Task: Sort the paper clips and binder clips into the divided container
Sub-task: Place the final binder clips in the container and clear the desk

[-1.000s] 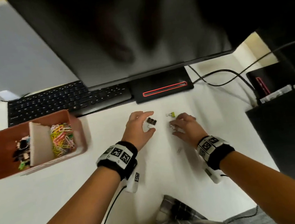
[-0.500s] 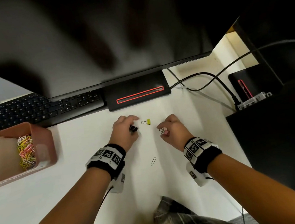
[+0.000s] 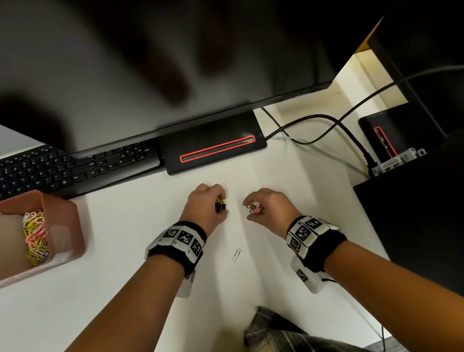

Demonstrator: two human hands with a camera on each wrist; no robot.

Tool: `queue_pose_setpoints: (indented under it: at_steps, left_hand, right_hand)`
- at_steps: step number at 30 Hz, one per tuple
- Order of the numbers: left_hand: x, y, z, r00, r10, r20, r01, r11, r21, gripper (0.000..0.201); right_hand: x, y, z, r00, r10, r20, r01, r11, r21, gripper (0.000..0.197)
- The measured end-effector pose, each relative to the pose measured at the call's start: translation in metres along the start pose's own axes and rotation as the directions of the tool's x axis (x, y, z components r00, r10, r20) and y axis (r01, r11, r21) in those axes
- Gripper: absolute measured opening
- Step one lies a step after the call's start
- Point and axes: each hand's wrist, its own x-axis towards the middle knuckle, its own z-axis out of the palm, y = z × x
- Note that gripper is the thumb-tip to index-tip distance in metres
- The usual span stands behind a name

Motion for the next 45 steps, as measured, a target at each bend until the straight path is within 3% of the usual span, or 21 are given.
queue_pose_setpoints:
  at_steps: [6,12,15,18,20,23,26,29,32,35,37,41,45]
  left_hand:
    - [-0.037,-0.023,-0.008,0.999,-0.037,0.014,0.038,0.995,-0.09,0.025]
    - [-0.103,-0.059,-0.065,0.972,-0.091,-0.216,0.018,0.948,-0.319,0.029]
    - [-0.147,-0.104,-0.121,0.92,-0.15,-0.361,0.002,0.925,-0.38,0.024]
    - [-0.181,-0.162,-0.174,0.837,-0.27,-0.475,0.087,0.924,-0.372,0.024]
    - [-0.2,-0.197,-0.204,0.78,-0.348,-0.52,0.126,0.902,-0.414,0.022]
    - [-0.212,-0.235,-0.236,0.744,-0.425,-0.515,0.138,0.852,-0.505,0.02]
    - [-0.209,-0.264,-0.256,0.758,-0.473,-0.45,0.142,0.792,-0.593,0.011]
    - [-0.209,-0.271,-0.268,0.832,-0.46,-0.312,0.226,0.792,-0.567,0.033]
    - [-0.218,-0.267,-0.268,0.856,-0.355,-0.376,0.196,0.895,-0.399,0.04]
    - [-0.235,-0.267,-0.256,0.799,-0.211,-0.564,0.046,0.955,-0.291,0.031]
    - [-0.246,-0.274,-0.239,0.75,-0.167,-0.64,0.022,0.973,-0.229,0.039]
    - [-0.269,-0.288,-0.201,0.66,-0.259,-0.705,0.13,0.964,-0.232,0.074]
    - [-0.277,-0.3,-0.16,0.722,-0.408,-0.559,0.275,0.91,-0.31,0.094]
  right_hand:
    - [-0.011,-0.018,0.02,0.997,0.046,0.053,-0.041,0.995,-0.09,0.026]
    - [-0.014,-0.08,0.044,0.987,-0.139,0.082,0.142,0.99,-0.028,0.028]
    - [-0.01,-0.151,0.073,0.953,-0.273,0.129,0.273,0.962,0.014,0.028]
    - [0.0,-0.227,0.108,0.911,-0.388,0.142,0.389,0.921,0.023,0.028]
    - [0.008,-0.278,0.135,0.883,-0.447,0.144,0.451,0.893,0.012,0.028]
    - [0.021,-0.344,0.171,0.853,-0.504,0.133,0.515,0.855,-0.058,0.029]
    - [0.031,-0.394,0.198,0.851,-0.508,0.129,0.522,0.844,-0.122,0.035]
    - [0.042,-0.418,0.216,0.868,-0.48,0.131,0.497,0.842,-0.209,0.05]
    - [0.043,-0.409,0.214,0.887,-0.456,0.072,0.461,0.868,-0.182,0.057]
    - [0.033,-0.37,0.196,0.881,-0.473,-0.003,0.467,0.871,-0.151,0.052]
    - [0.024,-0.333,0.179,0.902,-0.429,-0.051,0.416,0.893,-0.171,0.049]
    - [-0.001,-0.241,0.139,0.954,-0.256,-0.159,0.214,0.947,-0.241,0.044]
    - [-0.035,-0.154,0.106,0.969,-0.038,-0.246,-0.034,0.958,-0.284,0.038]
